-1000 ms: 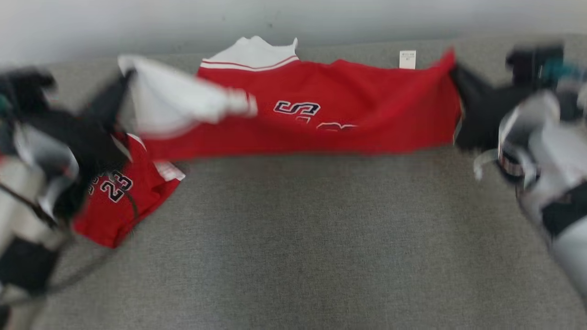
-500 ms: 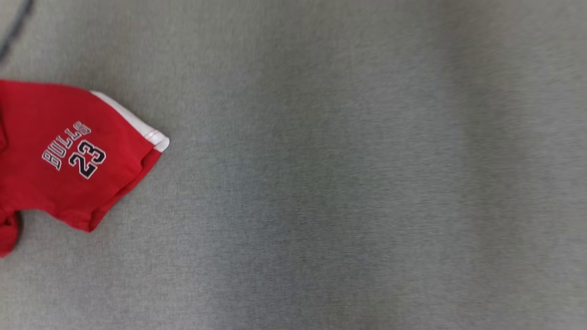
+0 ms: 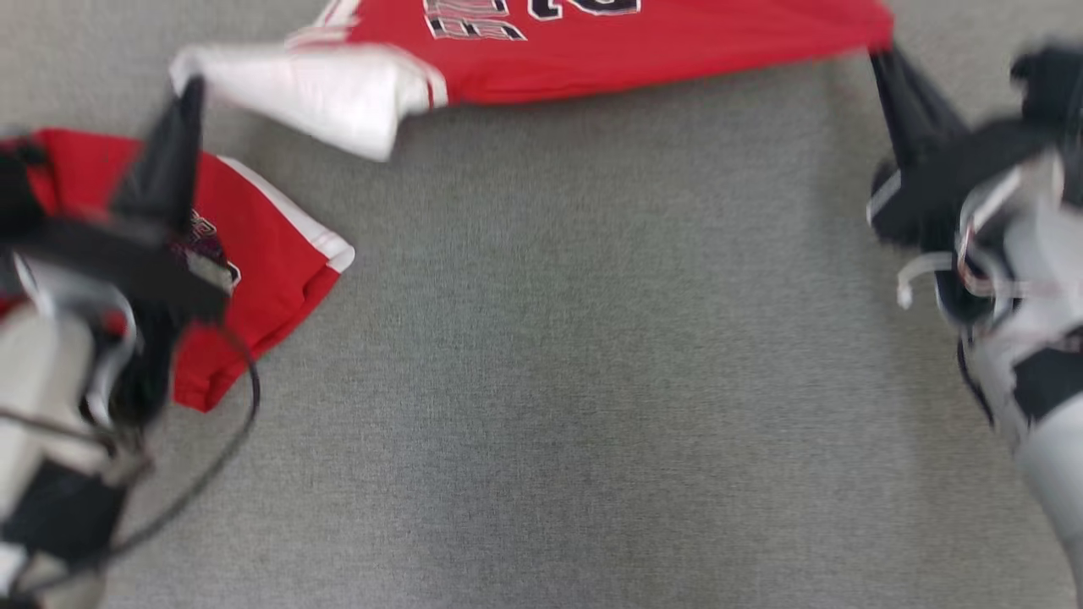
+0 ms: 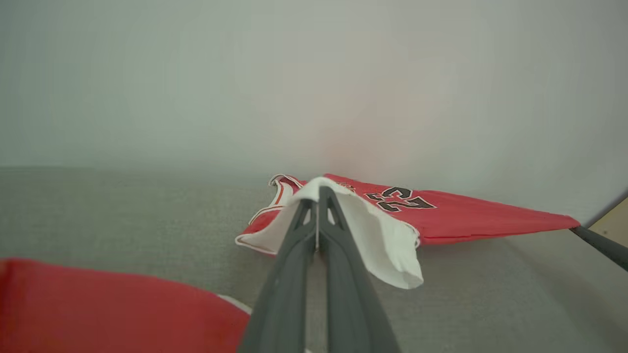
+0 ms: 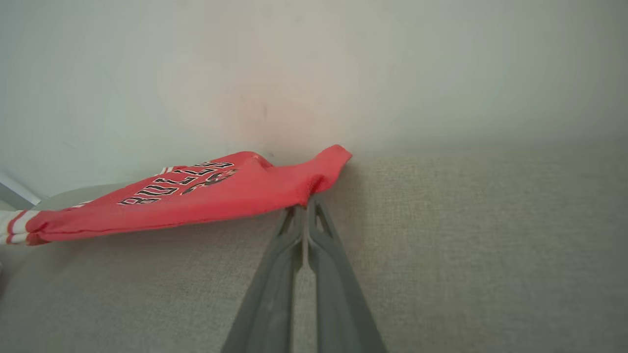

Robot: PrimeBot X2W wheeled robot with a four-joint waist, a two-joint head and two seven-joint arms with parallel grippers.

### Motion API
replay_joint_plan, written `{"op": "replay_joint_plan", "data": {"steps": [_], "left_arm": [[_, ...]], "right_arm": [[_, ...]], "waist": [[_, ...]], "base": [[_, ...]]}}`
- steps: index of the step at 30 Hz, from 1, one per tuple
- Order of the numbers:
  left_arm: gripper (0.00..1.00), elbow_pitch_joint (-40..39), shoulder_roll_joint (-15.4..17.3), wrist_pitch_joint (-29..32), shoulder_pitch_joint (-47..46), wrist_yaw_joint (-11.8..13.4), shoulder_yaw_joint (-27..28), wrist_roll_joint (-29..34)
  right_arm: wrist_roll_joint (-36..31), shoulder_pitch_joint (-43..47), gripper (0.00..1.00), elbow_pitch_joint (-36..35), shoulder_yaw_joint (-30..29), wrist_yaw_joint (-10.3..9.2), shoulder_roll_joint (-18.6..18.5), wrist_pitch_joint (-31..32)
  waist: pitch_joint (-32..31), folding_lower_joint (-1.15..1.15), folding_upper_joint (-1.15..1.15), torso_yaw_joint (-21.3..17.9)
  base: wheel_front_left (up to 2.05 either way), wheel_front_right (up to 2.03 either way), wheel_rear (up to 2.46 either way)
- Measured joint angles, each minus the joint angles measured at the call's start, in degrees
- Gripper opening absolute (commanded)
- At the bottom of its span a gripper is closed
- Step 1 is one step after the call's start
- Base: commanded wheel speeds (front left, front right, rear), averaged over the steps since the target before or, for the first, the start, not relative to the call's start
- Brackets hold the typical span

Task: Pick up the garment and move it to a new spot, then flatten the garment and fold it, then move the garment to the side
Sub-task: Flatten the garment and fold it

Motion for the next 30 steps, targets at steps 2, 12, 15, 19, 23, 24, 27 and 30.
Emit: {"op": "replay_joint_plan", "data": {"steps": [2, 12, 15, 19, 23, 24, 27, 30], "left_arm": [[0.00, -0.1, 0.6, -1.0, 3.9, 0.0, -0.7, 0.0], [0.00, -2.0, -0.2, -3.6, 17.3, 0.0, -5.6, 0.3], [0.00, -2.0, -2.4, -3.8, 20.4, 0.0, -6.8, -0.3], [0.00, -1.4, -3.5, -4.1, 24.2, 0.3, -9.3, 1.0], [0.00, 0.4, -2.3, -4.2, 29.0, 2.2, -11.1, 2.7], [0.00, 0.6, -1.9, -4.3, 30.3, 2.7, -11.4, 3.3], [0.00, 0.5, -1.7, -4.4, 34.7, 4.4, -11.2, 3.7], [0.00, -0.4, -1.8, -4.4, 38.3, 5.3, -11.5, 3.6]], "right_arm": [[0.0, 3.0, 0.00, -0.4, 0.1, 0.00, -0.8, -1.3], [-0.4, 18.1, 0.00, -0.3, 0.9, 0.43, -3.6, -5.2], [-0.3, 21.6, 0.00, -0.3, 0.6, 0.43, -3.6, -6.5], [1.1, 27.7, 0.00, 0.1, 0.1, 0.43, -2.6, -7.7], [1.4, 32.2, 0.00, 0.6, 0.6, 0.35, -1.2, -8.1], [1.4, 33.1, 0.00, 0.8, 0.6, 0.32, -1.1, -8.3], [1.4, 35.6, 0.00, 1.1, 0.6, -0.19, -1.4, -8.5], [1.4, 39.1, 0.00, 0.8, 0.4, -0.67, -1.9, -8.8]], "waist": [[-1.5, 0.00, 0.00, -0.4], [-9.0, -0.02, -0.02, -2.3], [-11.6, -0.01, -0.02, -2.6], [-15.0, -0.02, -0.02, -2.8], [-18.5, -0.02, -0.02, -2.8], [-19.4, -0.02, -0.02, -2.8], [-21.9, -0.02, -0.02, -2.8], [-24.3, -0.02, -0.02, -3.0]], "base": [[0.00, 0.00, 0.00], [0.00, 0.00, 0.00], [0.00, 0.00, 0.00], [0.00, 0.00, 0.00], [0.00, 0.00, 0.00], [0.00, 0.00, 0.00], [0.00, 0.00, 0.00], [0.00, 0.00, 0.00]]}}
